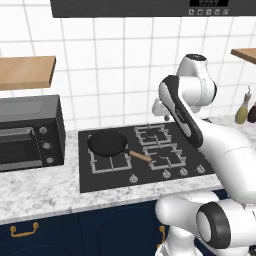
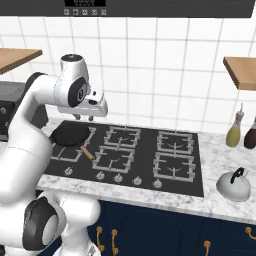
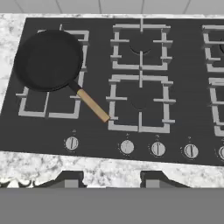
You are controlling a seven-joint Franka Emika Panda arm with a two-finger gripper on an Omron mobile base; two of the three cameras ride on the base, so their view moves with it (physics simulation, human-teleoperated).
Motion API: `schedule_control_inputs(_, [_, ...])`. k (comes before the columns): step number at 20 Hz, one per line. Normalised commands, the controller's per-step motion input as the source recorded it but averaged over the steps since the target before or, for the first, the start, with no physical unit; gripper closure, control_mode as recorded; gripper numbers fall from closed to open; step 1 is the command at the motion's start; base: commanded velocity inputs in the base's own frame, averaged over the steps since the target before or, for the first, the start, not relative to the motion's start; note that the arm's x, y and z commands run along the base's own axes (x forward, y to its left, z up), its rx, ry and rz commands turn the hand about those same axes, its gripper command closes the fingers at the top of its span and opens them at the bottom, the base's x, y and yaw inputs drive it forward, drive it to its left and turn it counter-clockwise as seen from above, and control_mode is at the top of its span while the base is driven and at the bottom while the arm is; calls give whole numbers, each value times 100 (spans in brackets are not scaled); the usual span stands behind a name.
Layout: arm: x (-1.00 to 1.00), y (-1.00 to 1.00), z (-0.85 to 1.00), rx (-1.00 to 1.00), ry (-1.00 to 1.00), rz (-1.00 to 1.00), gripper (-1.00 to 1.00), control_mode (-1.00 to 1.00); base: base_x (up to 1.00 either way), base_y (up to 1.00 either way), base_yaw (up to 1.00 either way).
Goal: Pick the kettle from the counter and place it on a stove burner. Then turn the burner on.
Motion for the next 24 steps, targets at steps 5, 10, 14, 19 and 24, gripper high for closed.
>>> schedule_control_inputs(5, [-20,-64,-9,1,0,-10,-100,-100,0,0,0])
schedule_control_inputs(10, [-42,-100,-12,2,4,-25,-100,-100,0,0,0])
schedule_control_inputs(14, [-39,-100,-13,2,9,-33,-100,-100,0,0,0])
schedule_control_inputs(19, [-18,-100,-20,3,12,-35,-100,-100,0,0,0])
schedule_control_inputs(24, [0,-100,-23,3,16,-37,-100,-100,0,0,0])
